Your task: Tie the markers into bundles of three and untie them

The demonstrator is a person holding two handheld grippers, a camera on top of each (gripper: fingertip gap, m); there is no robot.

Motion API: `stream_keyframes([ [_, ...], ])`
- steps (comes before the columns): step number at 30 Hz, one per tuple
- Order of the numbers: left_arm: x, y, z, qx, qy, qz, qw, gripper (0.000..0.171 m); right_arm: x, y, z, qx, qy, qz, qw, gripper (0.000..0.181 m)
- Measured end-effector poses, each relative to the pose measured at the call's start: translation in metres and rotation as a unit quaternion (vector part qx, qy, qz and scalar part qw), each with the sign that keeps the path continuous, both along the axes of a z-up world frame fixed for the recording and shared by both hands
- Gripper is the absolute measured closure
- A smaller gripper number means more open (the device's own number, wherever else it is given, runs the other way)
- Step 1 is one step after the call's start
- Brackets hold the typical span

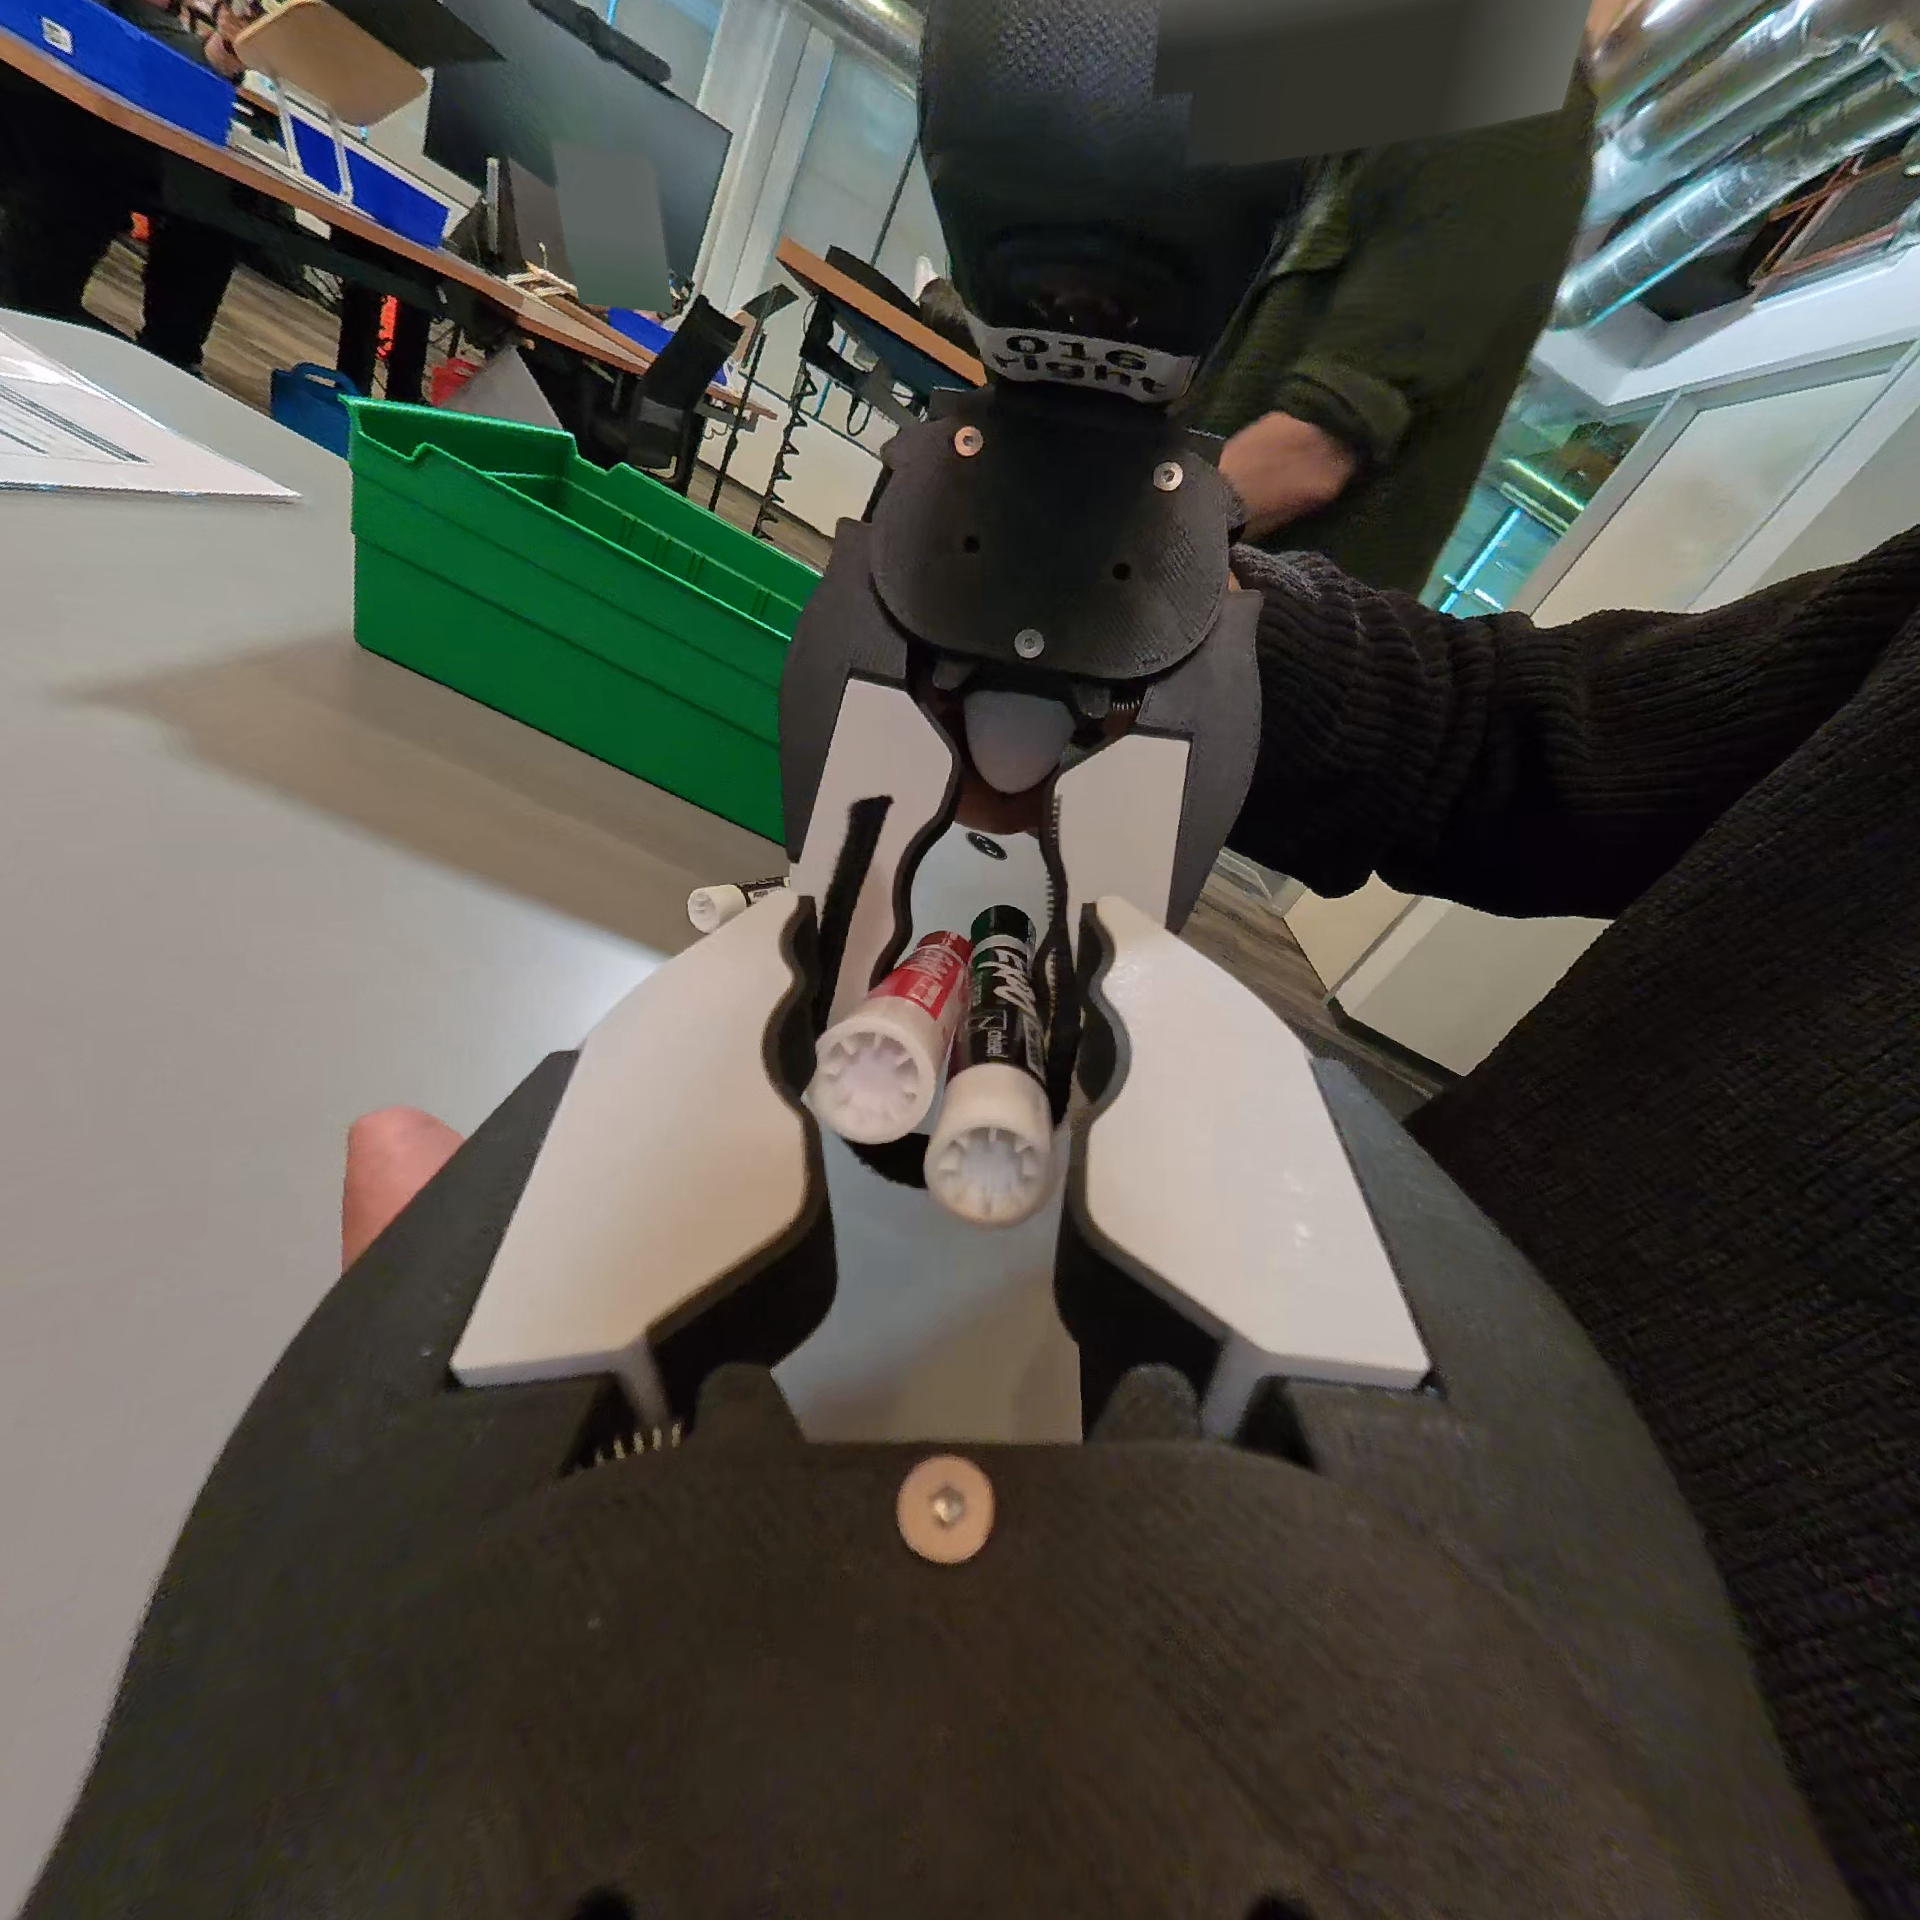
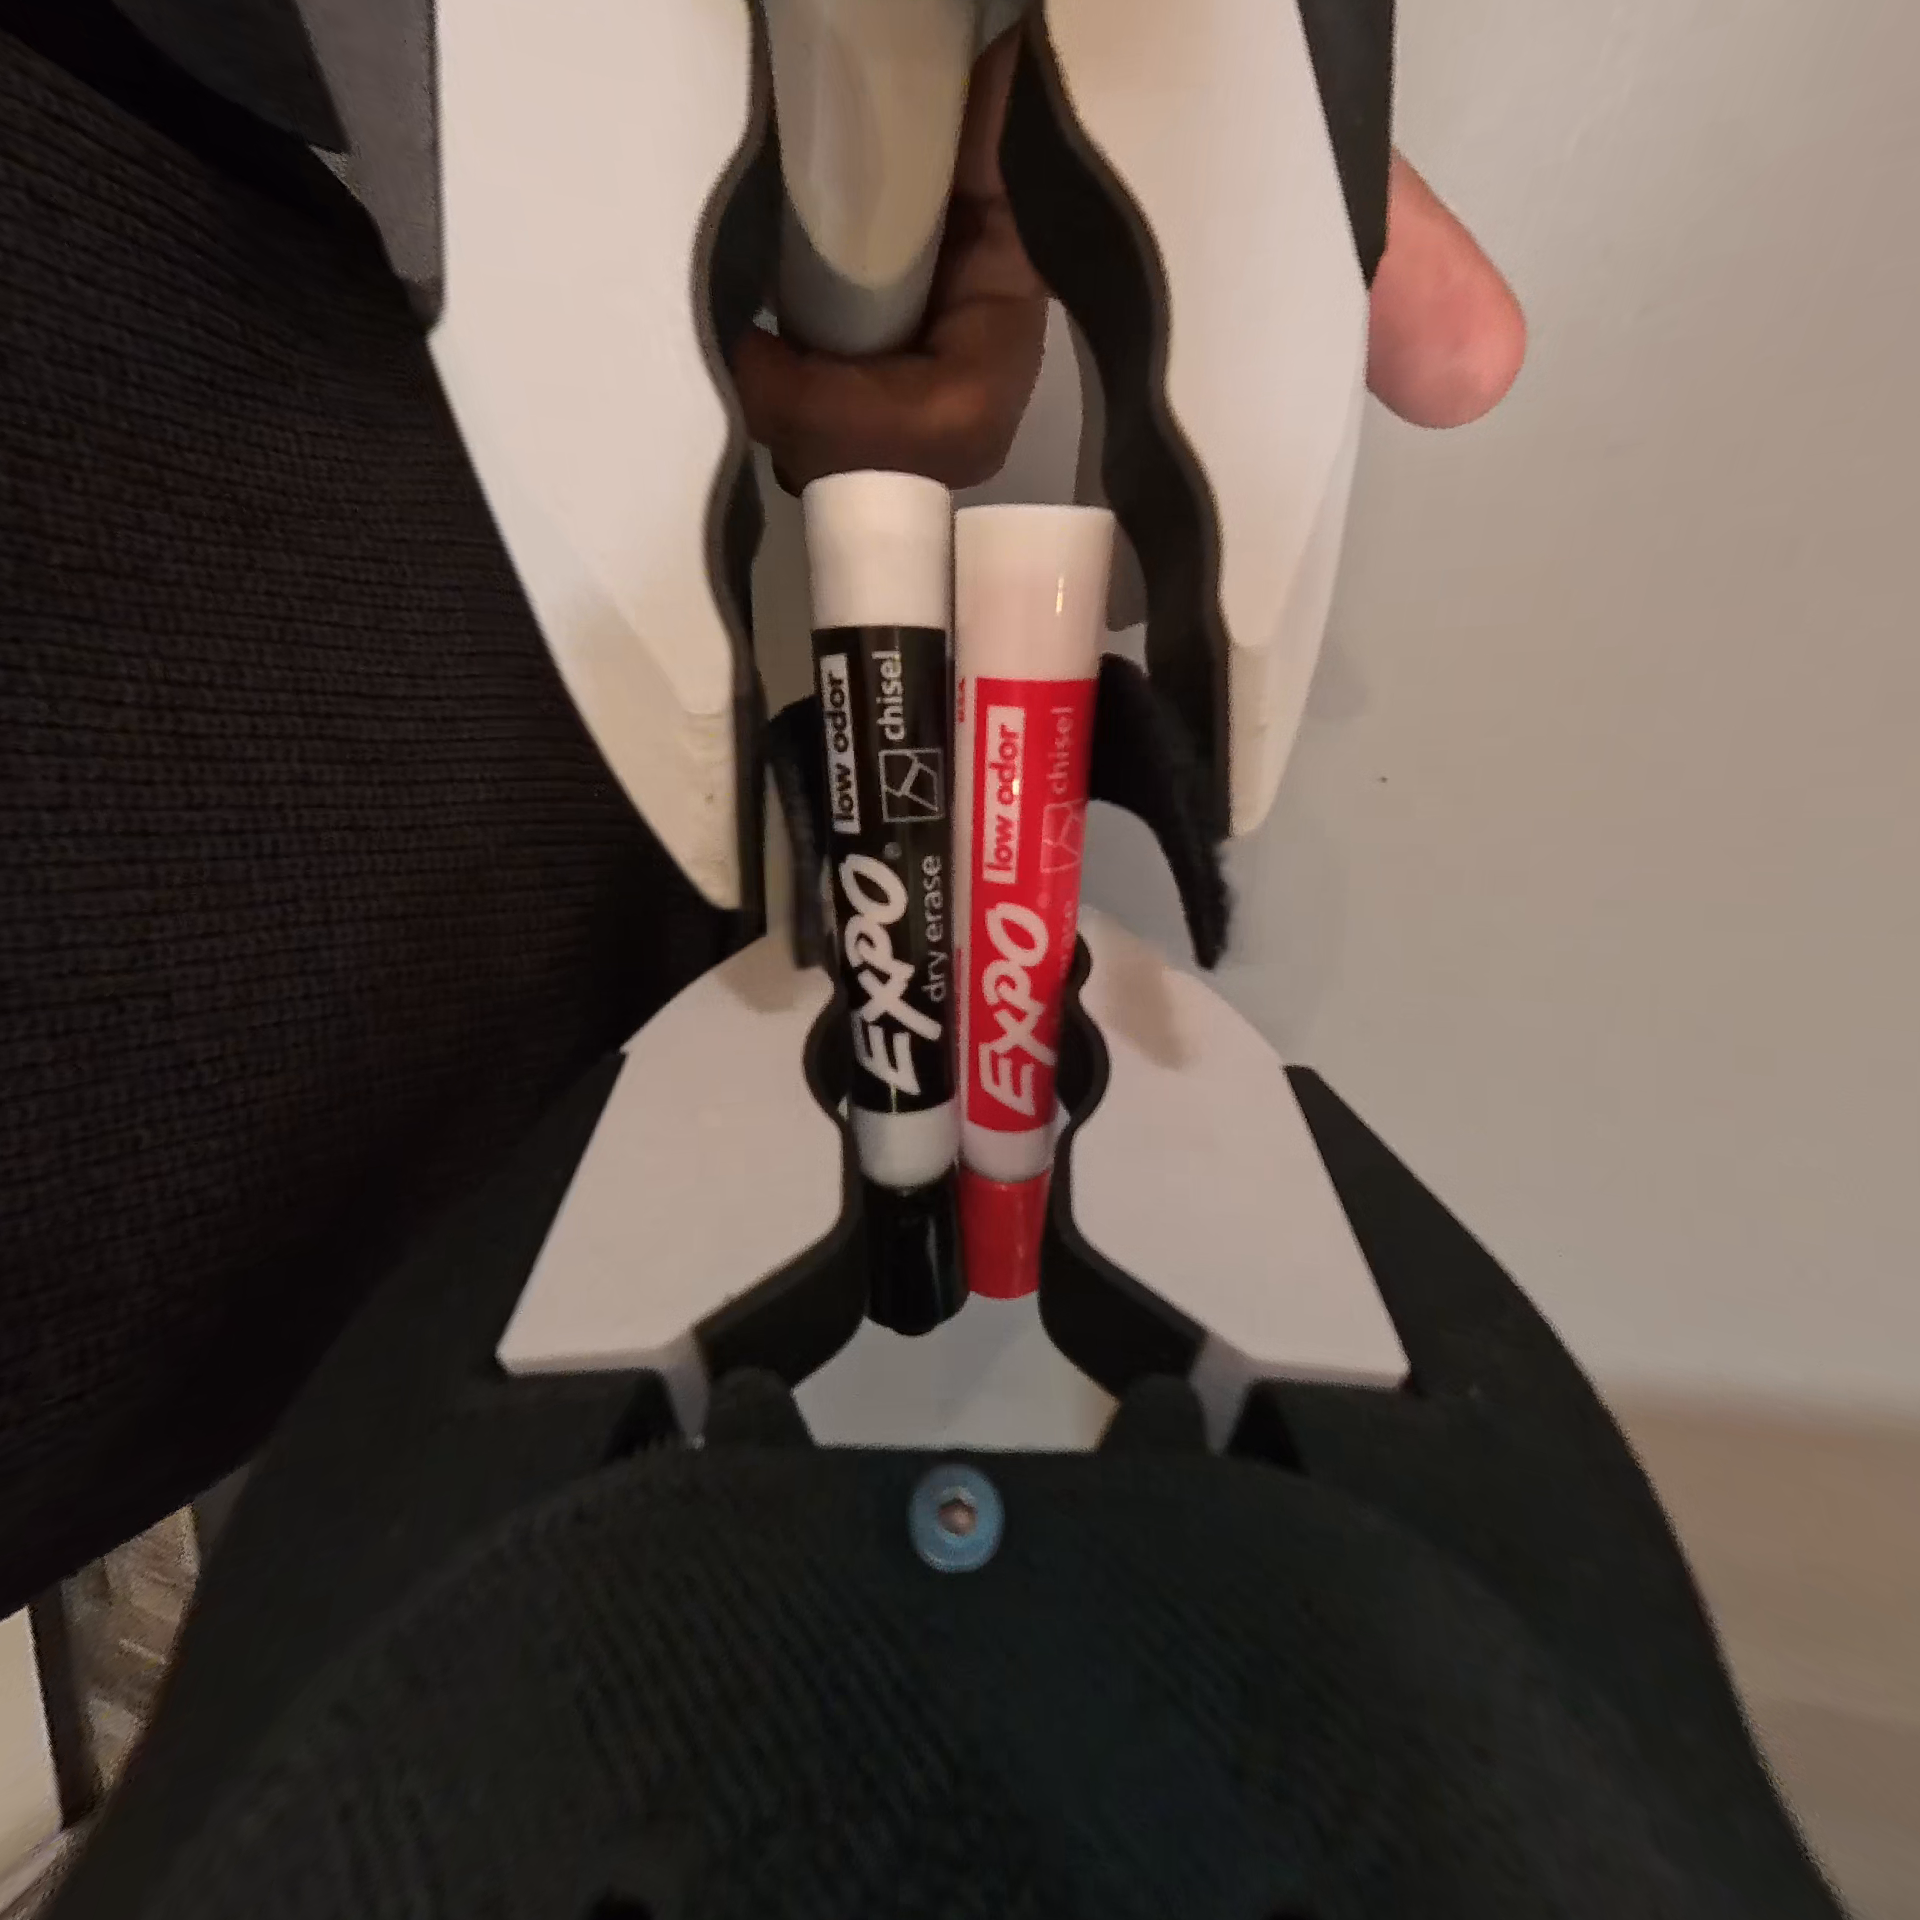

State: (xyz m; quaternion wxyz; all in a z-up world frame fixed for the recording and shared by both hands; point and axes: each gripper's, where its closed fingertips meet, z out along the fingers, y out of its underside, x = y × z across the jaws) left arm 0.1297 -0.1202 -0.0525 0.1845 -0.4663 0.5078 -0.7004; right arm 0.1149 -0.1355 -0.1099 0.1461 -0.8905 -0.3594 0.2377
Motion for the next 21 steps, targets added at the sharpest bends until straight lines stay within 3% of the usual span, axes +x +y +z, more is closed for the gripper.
stream_keyframes([
  [21,0.0012,0.0024,-0.0027,-0.003,0.009,0.004,1.0,0.152,-0.0017,-0.0031,-0.0019,0.0,-0.017,0.003,1.0,0.145],
])
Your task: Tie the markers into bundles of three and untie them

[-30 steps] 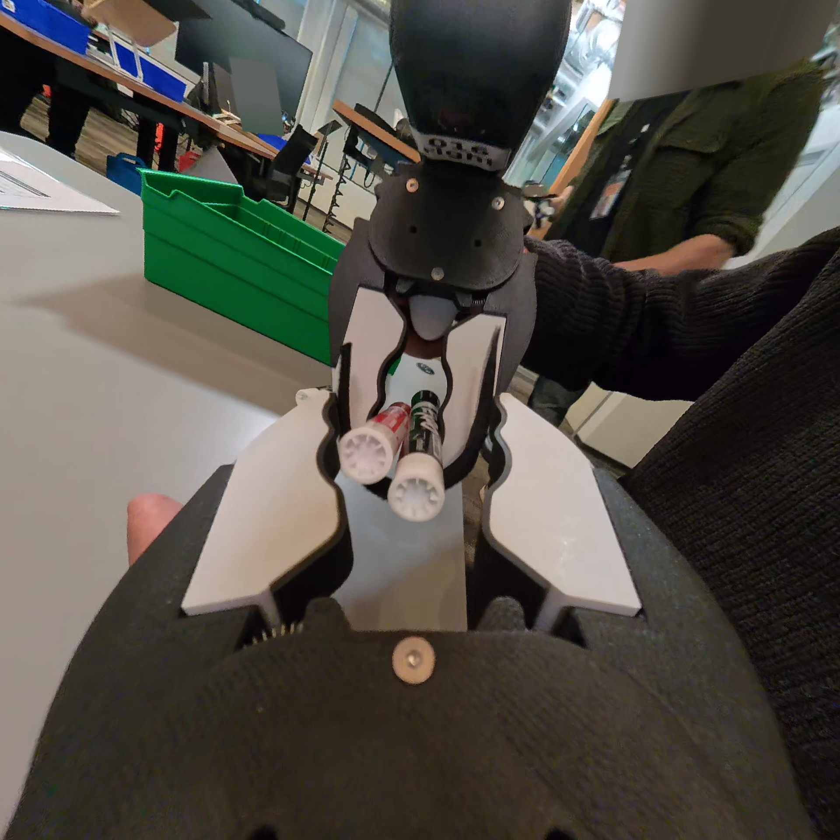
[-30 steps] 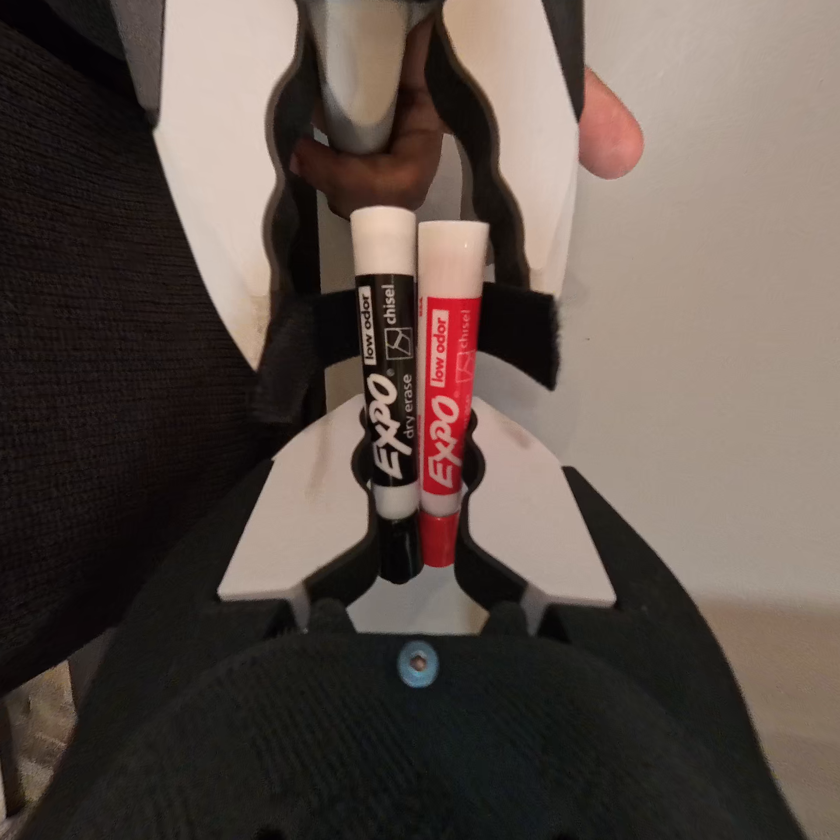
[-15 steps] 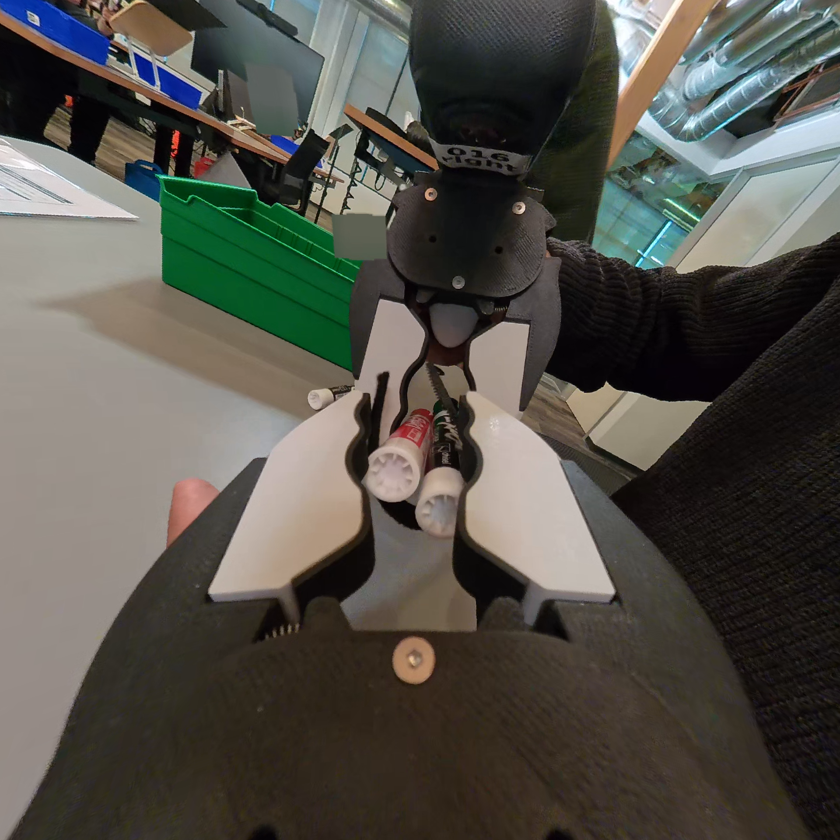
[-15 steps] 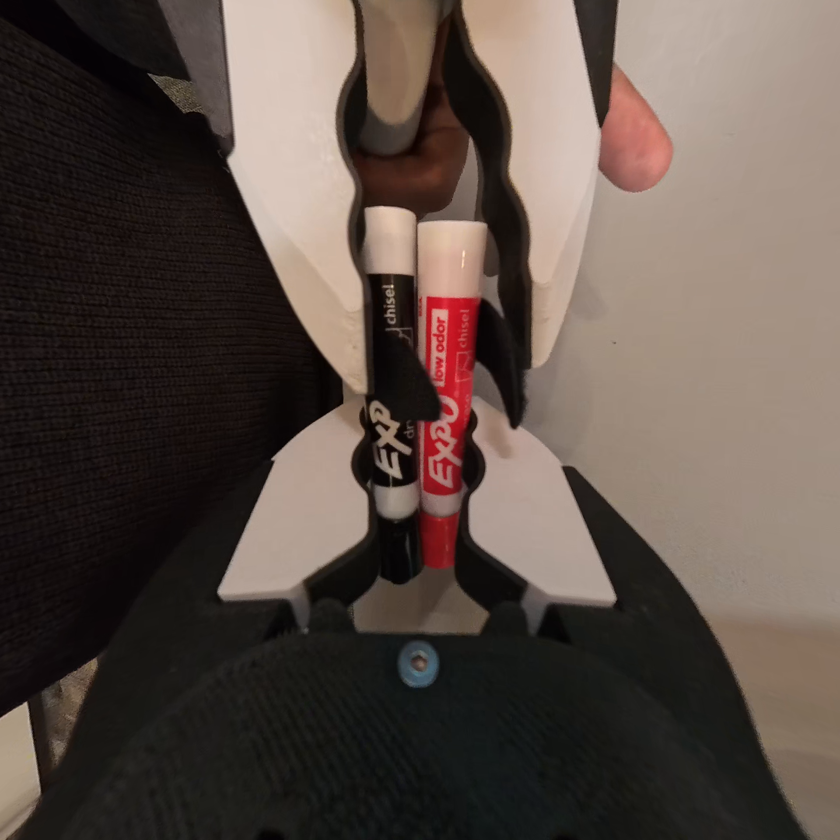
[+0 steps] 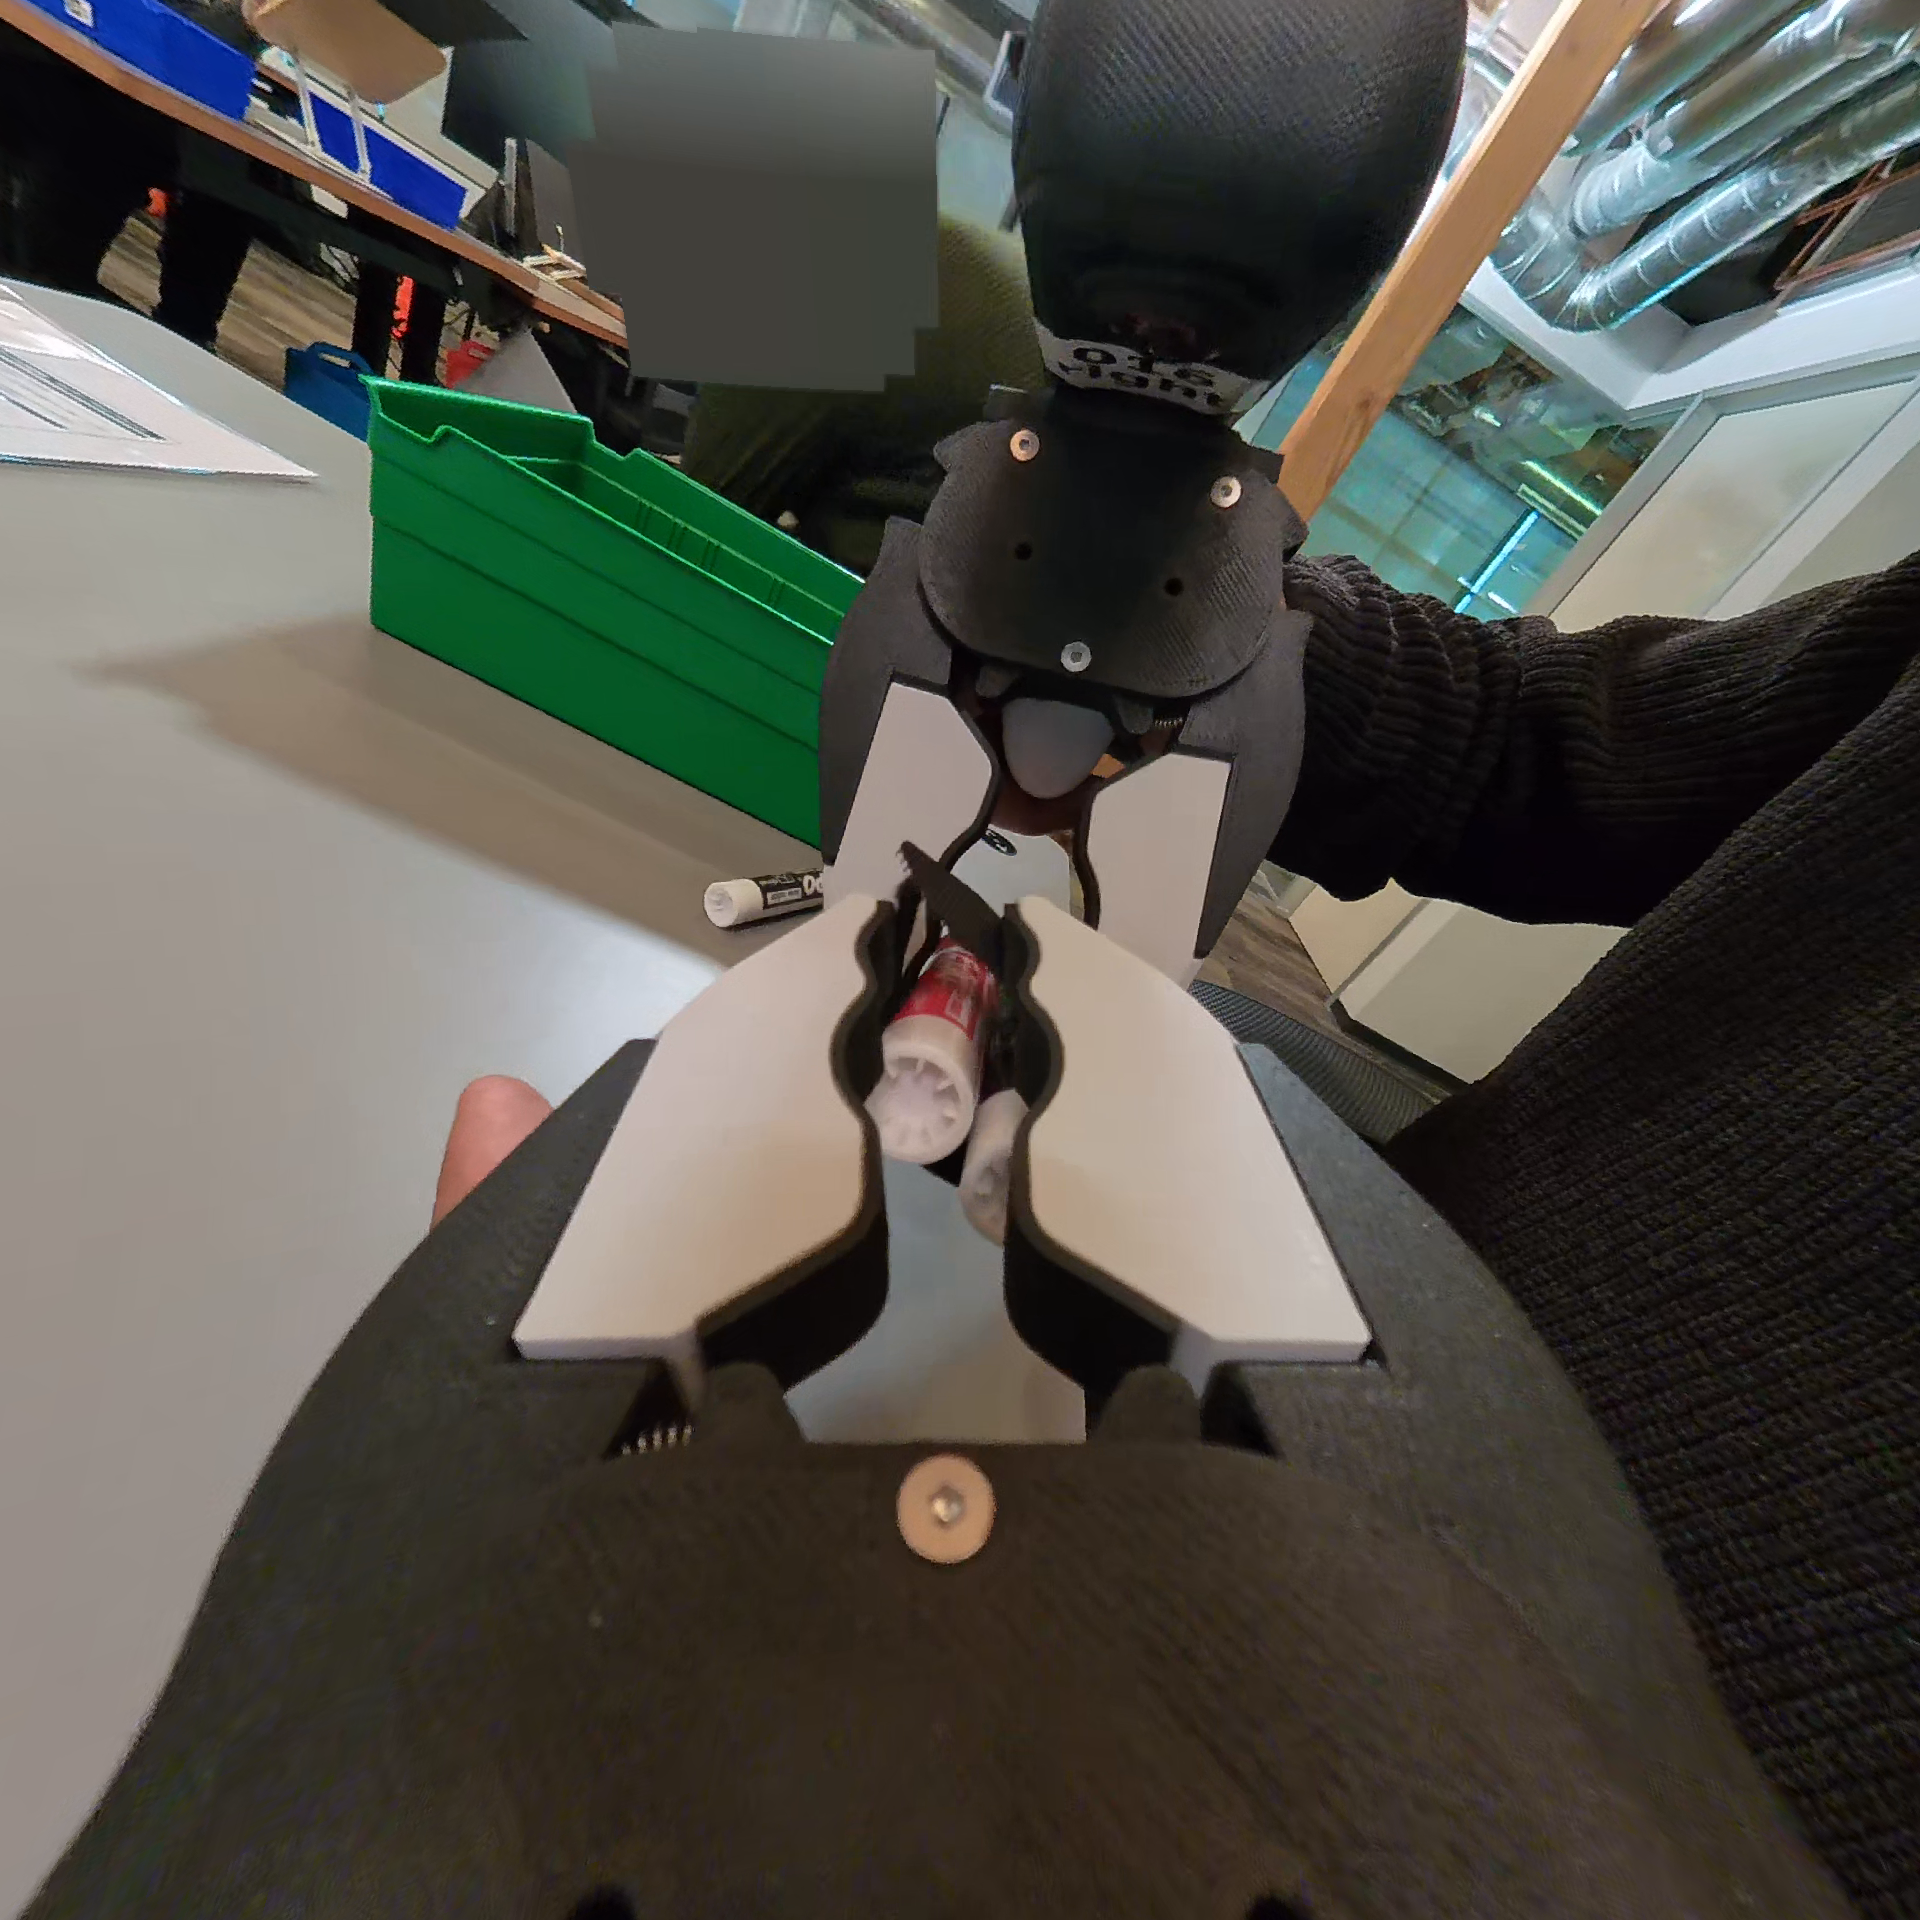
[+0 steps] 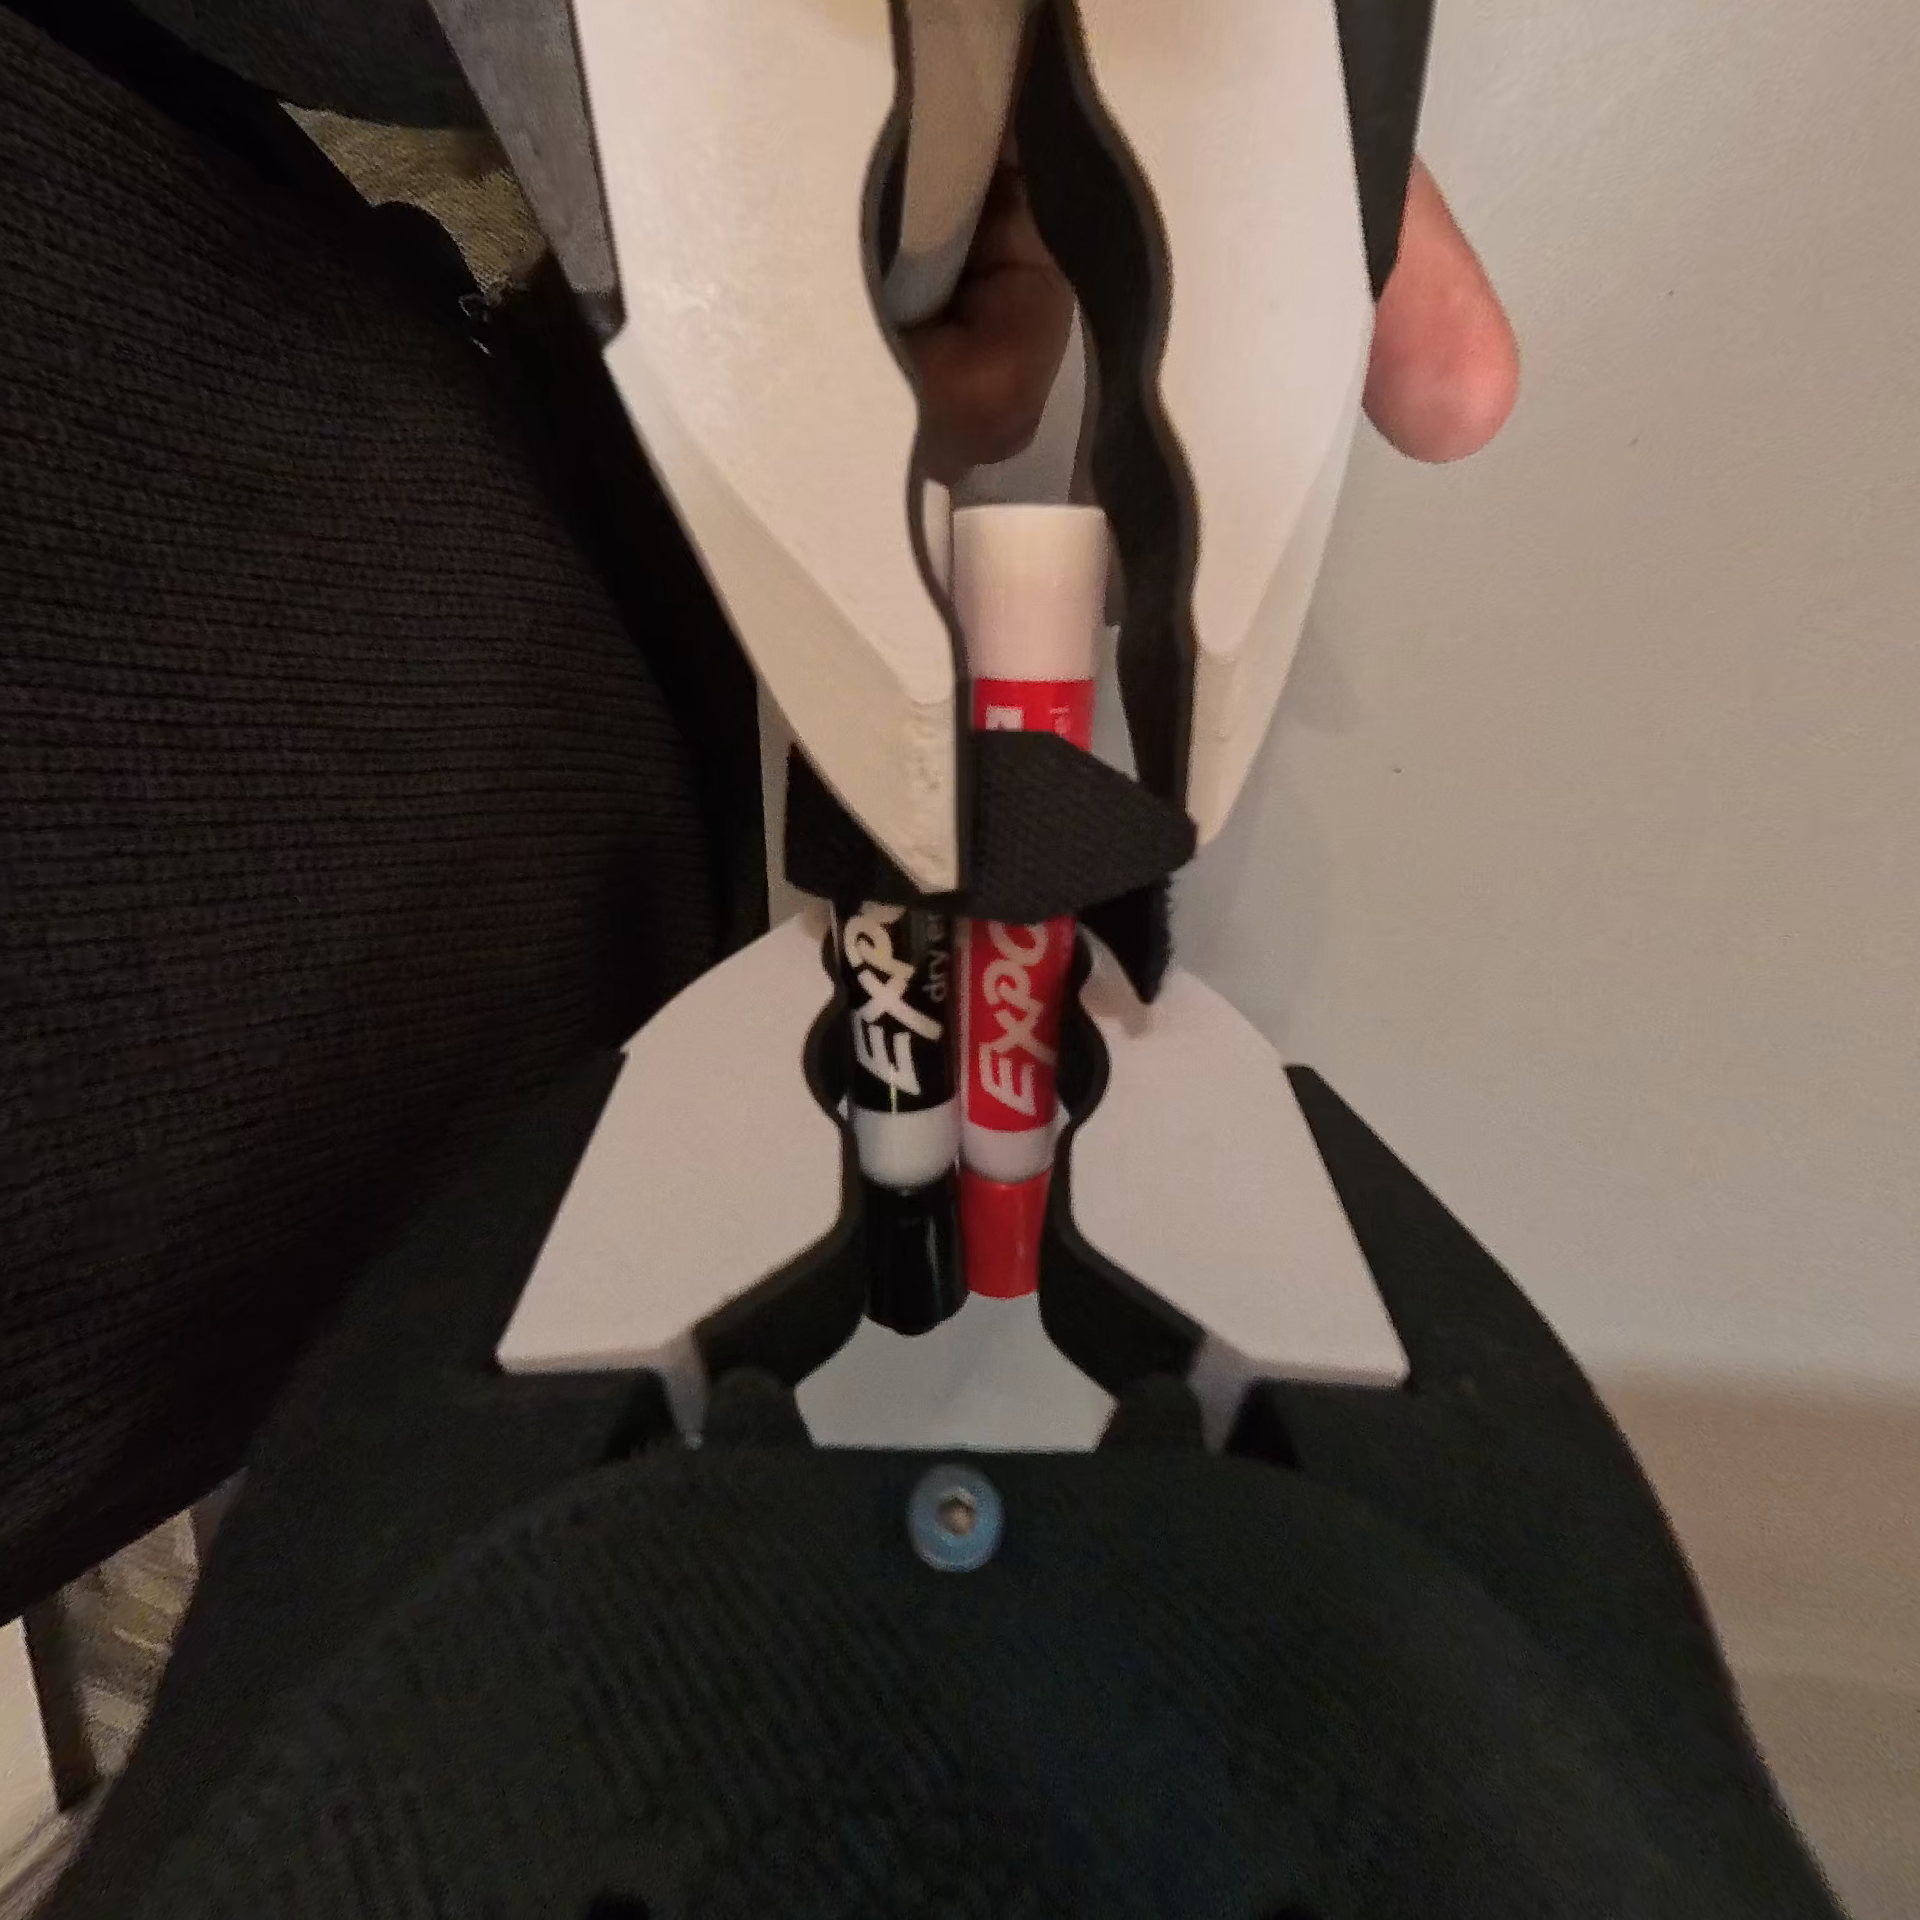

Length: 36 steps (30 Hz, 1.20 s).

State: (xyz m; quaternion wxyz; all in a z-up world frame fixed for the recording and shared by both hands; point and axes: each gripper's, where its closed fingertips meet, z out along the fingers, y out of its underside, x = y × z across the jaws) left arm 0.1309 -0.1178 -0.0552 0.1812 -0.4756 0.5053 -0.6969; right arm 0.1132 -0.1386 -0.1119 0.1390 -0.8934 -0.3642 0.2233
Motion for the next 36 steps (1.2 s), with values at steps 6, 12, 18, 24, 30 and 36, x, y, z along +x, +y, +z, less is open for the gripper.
stream_keyframes([
  [6,-0.002,-0.002,0.002,0.002,-0.004,-0.009,1.0,0.159,0.002,0.0,-0.002,0.003,-0.012,0.003,1.0,0.145],
  [12,-0.003,-0.001,0.002,0.004,0.001,-0.013,1.0,0.162,0.002,0.001,-0.003,0.012,-0.026,0.006,1.0,0.145],
  [18,-0.003,0.001,0.0,0.01,0.014,-0.016,1.0,0.165,0.005,0.003,-0.006,0.032,-0.058,0.016,0.998,0.145],
  [24,-0.002,0.004,-0.002,0.01,0.037,-0.011,0.999,0.167,0.01,0.006,-0.009,0.057,-0.101,0.027,0.993,0.145],
  [30,-0.002,0.008,-0.004,0.011,0.043,-0.006,0.999,0.167,0.012,0.006,-0.013,0.054,-0.1,0.021,0.993,0.145],
  [36,-0.002,0.01,-0.011,0.026,0.052,-0.005,0.998,0.143,0.017,0.006,-0.021,0.05,-0.109,0.015,0.993,0.145],
])
